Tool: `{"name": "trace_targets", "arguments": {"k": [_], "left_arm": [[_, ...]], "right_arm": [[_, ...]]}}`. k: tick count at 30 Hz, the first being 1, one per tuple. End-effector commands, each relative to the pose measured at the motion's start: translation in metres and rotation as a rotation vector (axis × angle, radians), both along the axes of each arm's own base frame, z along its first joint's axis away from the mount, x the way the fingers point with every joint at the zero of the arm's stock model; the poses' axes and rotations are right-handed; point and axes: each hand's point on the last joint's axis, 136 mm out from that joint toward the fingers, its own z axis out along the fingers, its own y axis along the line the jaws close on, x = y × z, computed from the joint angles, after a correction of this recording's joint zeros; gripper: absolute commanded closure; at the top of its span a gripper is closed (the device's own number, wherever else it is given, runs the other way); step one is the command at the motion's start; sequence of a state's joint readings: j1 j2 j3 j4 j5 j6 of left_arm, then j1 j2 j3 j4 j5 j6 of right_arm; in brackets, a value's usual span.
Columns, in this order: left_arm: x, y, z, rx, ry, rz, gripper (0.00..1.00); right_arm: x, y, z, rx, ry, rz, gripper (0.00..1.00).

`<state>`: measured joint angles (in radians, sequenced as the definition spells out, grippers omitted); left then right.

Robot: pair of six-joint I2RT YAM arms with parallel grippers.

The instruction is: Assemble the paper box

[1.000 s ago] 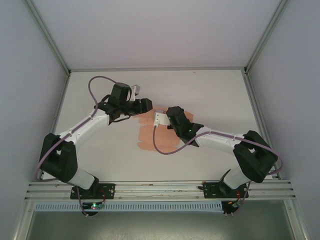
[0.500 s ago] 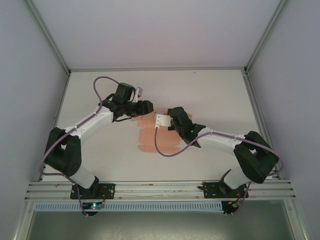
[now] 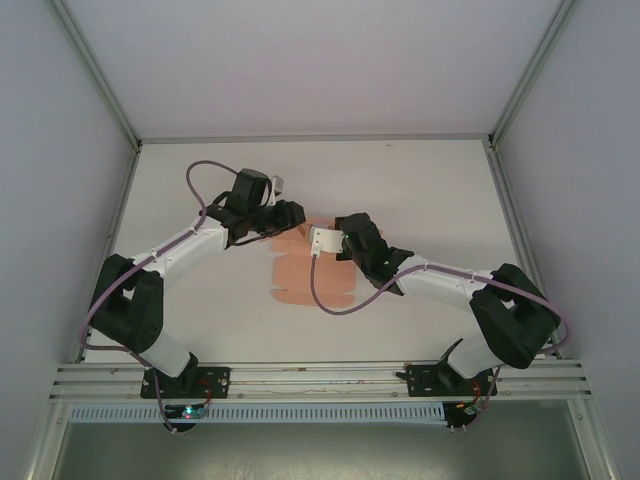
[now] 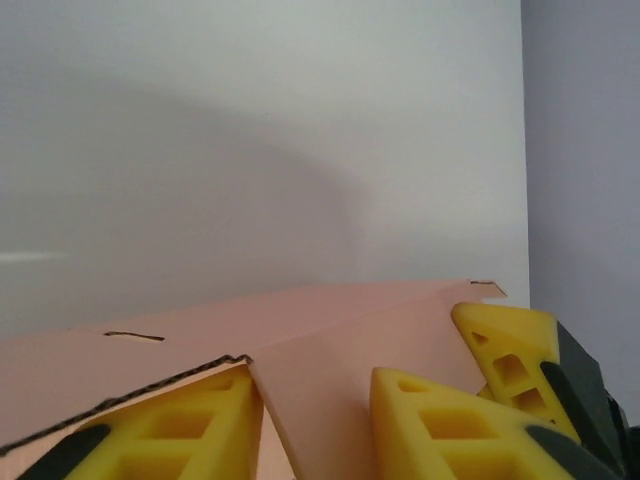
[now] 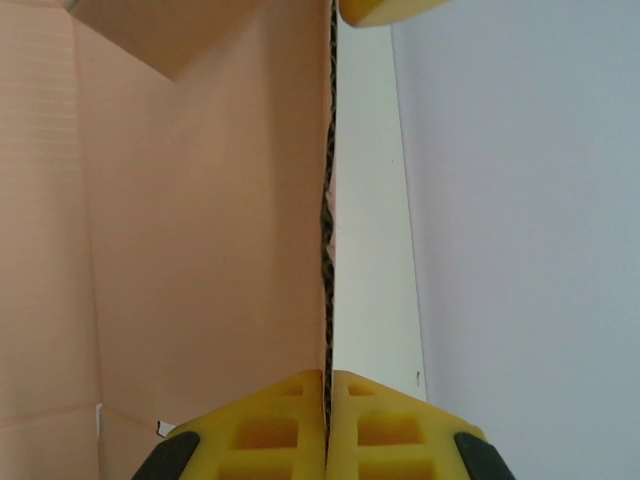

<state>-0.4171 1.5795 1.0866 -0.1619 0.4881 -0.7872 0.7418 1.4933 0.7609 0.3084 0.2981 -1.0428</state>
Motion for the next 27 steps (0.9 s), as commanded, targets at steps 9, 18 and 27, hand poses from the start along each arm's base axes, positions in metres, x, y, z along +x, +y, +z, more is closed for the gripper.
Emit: {"name": "trace_targets", "arguments": {"k": [9, 18, 27], "left_arm": [[0.012, -0.008, 0.008, -0.131, -0.012, 0.158, 1.00], [0.003, 0.014, 0.008, 0.038, -0.065, 0.158, 0.51], [-0.035, 0.079, -0.015, 0.338, -0.080, 0.210, 0.04]], "right_arm": [[-0.008, 0.007, -0.004, 0.068, 0.001, 0.014, 1.00], [-0.010, 0.002, -0.001, 0.088, 0.008, 0.008, 1.00], [-0.003, -0.015, 0.004, 0.149, 0.054, -0.041, 1.00]]}}
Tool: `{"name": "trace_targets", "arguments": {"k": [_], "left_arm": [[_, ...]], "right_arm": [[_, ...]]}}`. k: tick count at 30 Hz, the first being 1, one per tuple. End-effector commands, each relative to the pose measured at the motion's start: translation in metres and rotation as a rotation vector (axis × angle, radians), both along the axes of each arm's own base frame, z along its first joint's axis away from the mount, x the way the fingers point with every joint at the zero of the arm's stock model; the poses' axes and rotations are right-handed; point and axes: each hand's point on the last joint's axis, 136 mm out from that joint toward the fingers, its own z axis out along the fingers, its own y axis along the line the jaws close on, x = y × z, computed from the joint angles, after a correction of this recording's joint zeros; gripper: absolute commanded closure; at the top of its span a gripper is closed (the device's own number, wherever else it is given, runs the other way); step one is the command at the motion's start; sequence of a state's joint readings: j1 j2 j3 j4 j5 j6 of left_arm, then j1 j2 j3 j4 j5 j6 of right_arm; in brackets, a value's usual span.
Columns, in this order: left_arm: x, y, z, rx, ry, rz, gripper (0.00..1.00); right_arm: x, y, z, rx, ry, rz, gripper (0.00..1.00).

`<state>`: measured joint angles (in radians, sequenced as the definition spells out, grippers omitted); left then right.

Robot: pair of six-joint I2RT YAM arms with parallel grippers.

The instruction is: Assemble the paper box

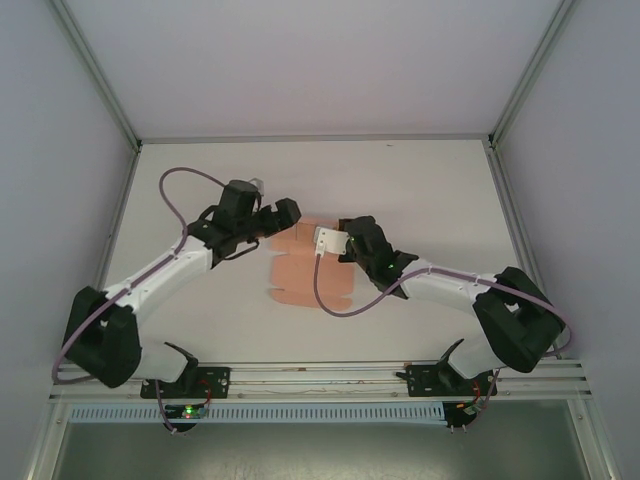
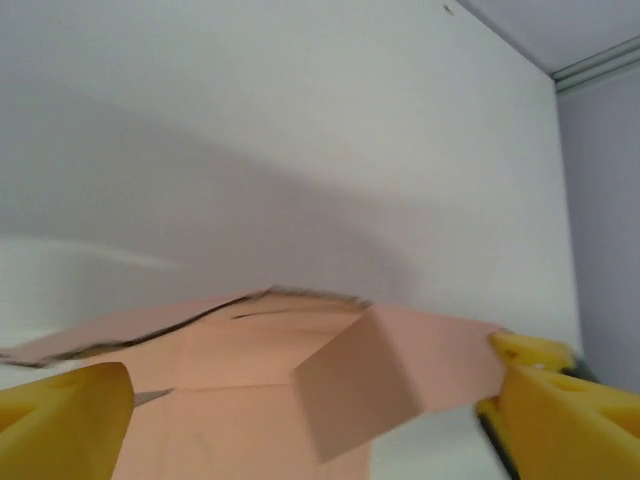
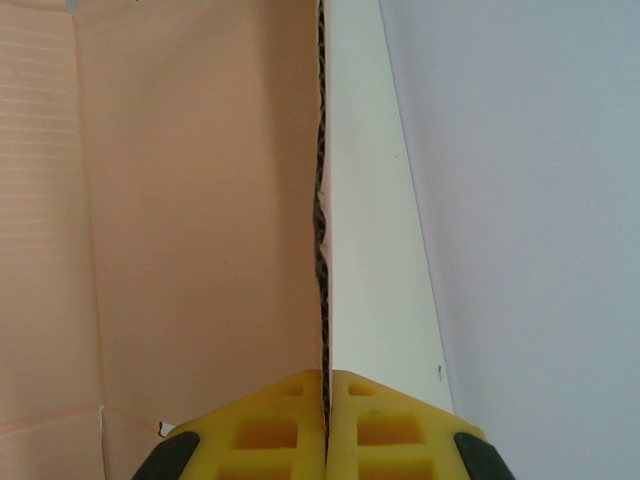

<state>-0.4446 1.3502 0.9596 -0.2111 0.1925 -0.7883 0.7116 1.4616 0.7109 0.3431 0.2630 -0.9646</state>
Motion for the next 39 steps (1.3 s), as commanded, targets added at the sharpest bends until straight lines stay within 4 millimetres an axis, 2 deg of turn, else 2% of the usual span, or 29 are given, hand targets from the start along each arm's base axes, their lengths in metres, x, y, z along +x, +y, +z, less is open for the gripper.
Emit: {"name": "trace_targets", "arguments": {"k": [1, 7, 10, 15, 21, 32, 39], "left_arm": [[-0.022, 0.041, -0.037, 0.192, 0.073, 0.051, 0.03], [-0.032, 0.086, -0.072, 0.175, 0.121, 0.163, 0.03], [-0.030, 0.089, -0.084, 0.114, 0.104, 0.151, 0.05], [-0.016, 0.085, -0.085, 0.083, 0.019, 0.138, 0.06], [-0.004, 0.064, -0.078, 0.012, -0.061, 0.045, 0.11], [-0.017, 0.031, -0.073, -0.085, -0.142, -0.161, 0.19], [-0.022, 0.003, -0.067, -0.153, -0.184, -0.303, 0.26]], "right_arm": [[-0.001, -0.006, 0.006, 0.072, 0.031, -0.006, 1.00], [-0.004, -0.010, 0.010, 0.150, 0.066, 0.015, 1.00], [-0.004, -0.009, 0.013, 0.183, 0.080, 0.027, 1.00], [-0.008, -0.007, 0.013, 0.214, 0.107, 0.056, 1.00], [-0.009, -0.006, 0.018, 0.248, 0.114, 0.065, 1.00], [-0.013, -0.005, 0.021, 0.300, 0.141, 0.093, 1.00], [-0.017, -0.001, 0.026, 0.348, 0.174, 0.133, 1.00]]}}
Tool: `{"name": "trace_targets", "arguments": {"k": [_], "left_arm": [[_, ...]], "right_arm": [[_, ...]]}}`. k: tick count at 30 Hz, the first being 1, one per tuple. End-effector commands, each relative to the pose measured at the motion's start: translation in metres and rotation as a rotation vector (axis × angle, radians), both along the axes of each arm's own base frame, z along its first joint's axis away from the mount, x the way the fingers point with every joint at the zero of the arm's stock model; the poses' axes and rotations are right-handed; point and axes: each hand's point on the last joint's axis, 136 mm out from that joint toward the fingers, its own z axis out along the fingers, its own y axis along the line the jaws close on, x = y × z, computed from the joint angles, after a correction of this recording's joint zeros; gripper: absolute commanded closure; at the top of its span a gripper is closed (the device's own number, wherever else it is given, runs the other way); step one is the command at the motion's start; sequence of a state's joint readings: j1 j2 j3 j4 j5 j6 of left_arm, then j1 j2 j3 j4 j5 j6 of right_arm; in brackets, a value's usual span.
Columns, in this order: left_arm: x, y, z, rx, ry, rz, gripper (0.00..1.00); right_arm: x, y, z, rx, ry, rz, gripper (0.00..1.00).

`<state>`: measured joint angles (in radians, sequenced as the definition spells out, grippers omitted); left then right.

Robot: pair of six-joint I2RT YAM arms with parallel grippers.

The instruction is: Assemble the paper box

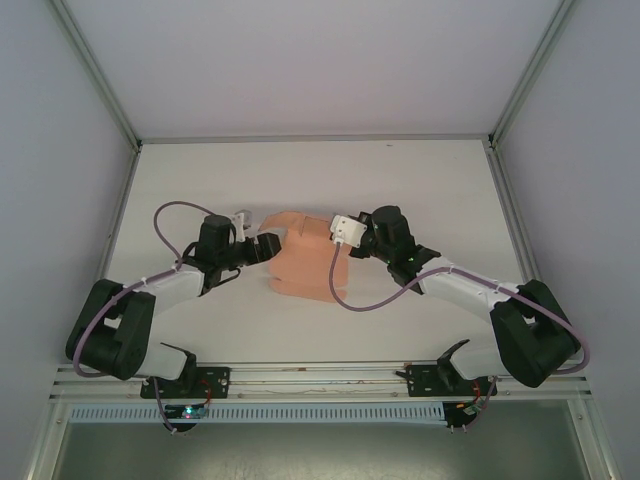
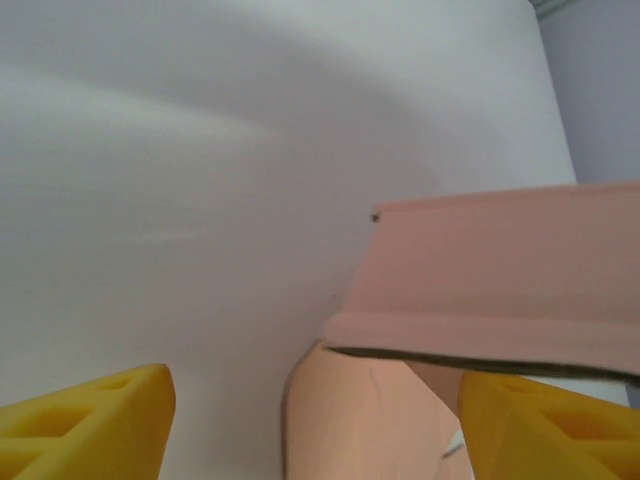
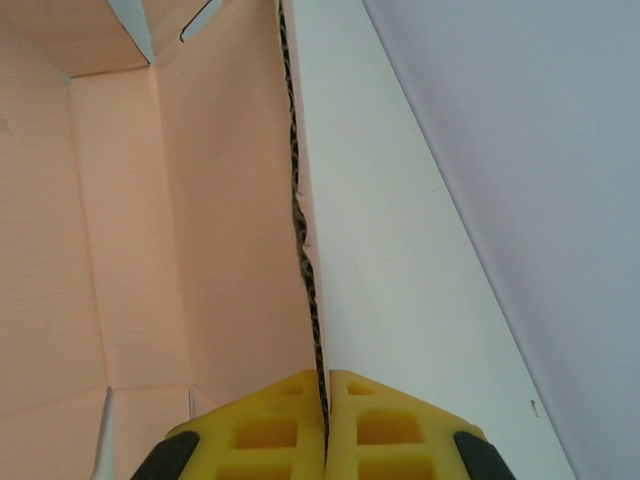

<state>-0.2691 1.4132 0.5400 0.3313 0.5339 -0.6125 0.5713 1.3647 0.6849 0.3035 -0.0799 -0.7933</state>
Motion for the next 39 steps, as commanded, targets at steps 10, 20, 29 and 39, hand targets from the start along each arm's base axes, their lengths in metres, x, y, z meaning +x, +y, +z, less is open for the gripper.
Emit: {"name": "trace_targets", "arguments": {"k": [10, 20, 29, 39], "left_arm": [[0.000, -0.030, 0.028, -0.034, -0.171, -0.149, 0.41], [0.000, -0.033, 0.034, -0.055, -0.199, -0.163, 0.71], [-0.001, -0.037, 0.027, -0.009, -0.179, -0.180, 0.93], [-0.004, -0.023, 0.017, 0.101, -0.147, -0.120, 0.73]], "right_arm": [[-0.017, 0.008, 0.011, 0.111, 0.088, 0.104, 1.00], [-0.021, 0.010, 0.011, 0.113, 0.107, 0.127, 1.00], [-0.022, 0.011, 0.015, 0.122, 0.101, 0.131, 1.00], [-0.015, 0.003, 0.015, 0.038, 0.045, 0.079, 1.00]]}}
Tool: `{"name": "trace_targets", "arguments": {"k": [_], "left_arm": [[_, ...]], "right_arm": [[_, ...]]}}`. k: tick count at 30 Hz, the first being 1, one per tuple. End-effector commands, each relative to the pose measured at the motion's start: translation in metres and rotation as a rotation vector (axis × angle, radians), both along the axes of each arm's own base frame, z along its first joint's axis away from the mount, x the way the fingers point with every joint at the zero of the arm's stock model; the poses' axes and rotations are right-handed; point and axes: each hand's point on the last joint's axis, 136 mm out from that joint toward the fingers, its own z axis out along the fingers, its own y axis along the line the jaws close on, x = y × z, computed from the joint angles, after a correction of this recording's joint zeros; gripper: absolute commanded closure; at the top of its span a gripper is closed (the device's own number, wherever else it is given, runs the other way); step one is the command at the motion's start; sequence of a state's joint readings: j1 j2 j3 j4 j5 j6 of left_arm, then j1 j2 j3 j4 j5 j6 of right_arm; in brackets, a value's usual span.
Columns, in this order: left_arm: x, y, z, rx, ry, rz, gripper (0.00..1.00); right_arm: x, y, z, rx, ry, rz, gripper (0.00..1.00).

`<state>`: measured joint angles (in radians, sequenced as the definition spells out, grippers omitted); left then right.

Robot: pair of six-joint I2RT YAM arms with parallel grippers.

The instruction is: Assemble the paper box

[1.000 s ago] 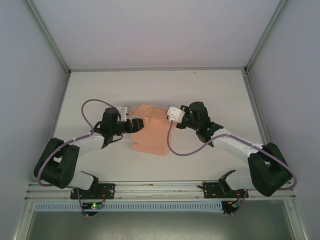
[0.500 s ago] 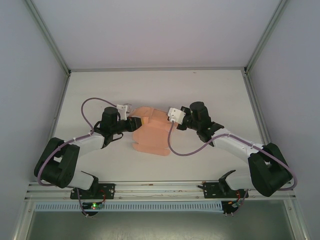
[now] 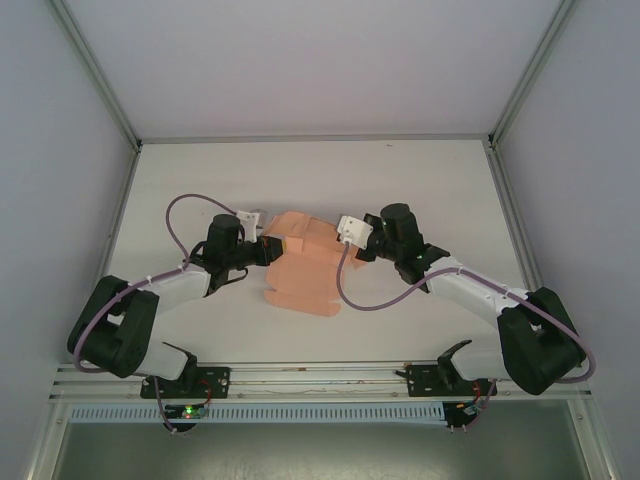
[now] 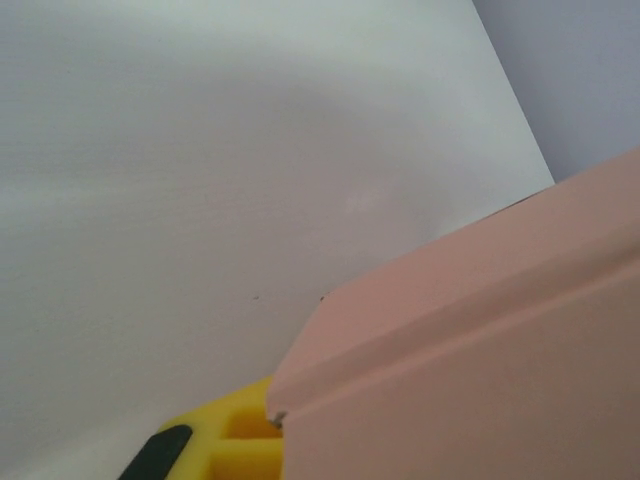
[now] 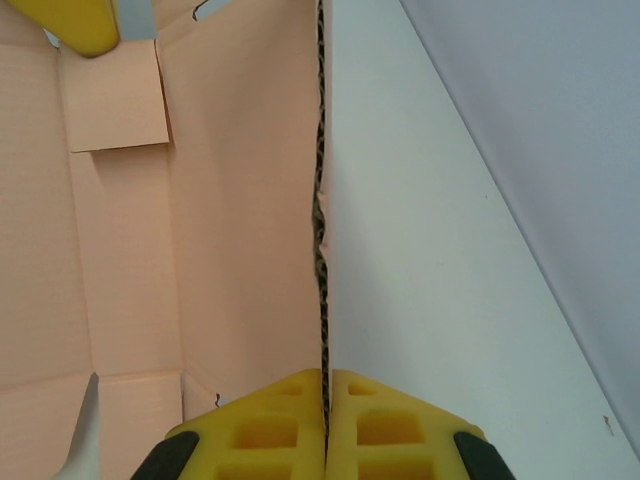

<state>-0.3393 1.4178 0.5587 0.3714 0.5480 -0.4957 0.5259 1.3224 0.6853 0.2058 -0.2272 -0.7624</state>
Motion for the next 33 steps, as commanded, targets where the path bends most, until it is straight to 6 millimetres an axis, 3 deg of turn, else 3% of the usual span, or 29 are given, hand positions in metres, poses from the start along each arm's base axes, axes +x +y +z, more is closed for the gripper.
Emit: {"name": "trace_targets", "arguments": {"k": [1, 6, 9, 15, 20, 27, 33], "left_arm": [[0.000, 0.008, 0.003, 0.070, -0.018, 0.032, 0.60], [-0.013, 0.027, 0.005, 0.139, -0.014, 0.098, 0.16], [-0.020, 0.041, 0.010, 0.178, -0.010, 0.152, 0.00], [-0.025, 0.067, 0.032, 0.218, 0.007, 0.290, 0.00], [-0.007, 0.084, 0.047, 0.267, 0.033, 0.415, 0.00], [0.038, 0.099, 0.030, 0.256, 0.130, 0.510, 0.00], [0.072, 0.097, 0.011, 0.236, 0.168, 0.489, 0.00]], "right_arm": [[0.003, 0.004, 0.016, -0.037, -0.073, -0.007, 1.00], [0.019, -0.006, 0.015, -0.237, -0.204, -0.106, 1.00], [0.025, -0.008, 0.015, -0.330, -0.254, -0.129, 1.00], [0.033, -0.003, 0.009, -0.450, -0.350, -0.146, 1.00], [0.039, 0.003, -0.001, -0.542, -0.428, -0.152, 1.00], [0.051, 0.002, -0.017, -0.635, -0.489, -0.184, 1.00], [0.054, 0.004, -0.020, -0.641, -0.519, -0.182, 1.00]]}}
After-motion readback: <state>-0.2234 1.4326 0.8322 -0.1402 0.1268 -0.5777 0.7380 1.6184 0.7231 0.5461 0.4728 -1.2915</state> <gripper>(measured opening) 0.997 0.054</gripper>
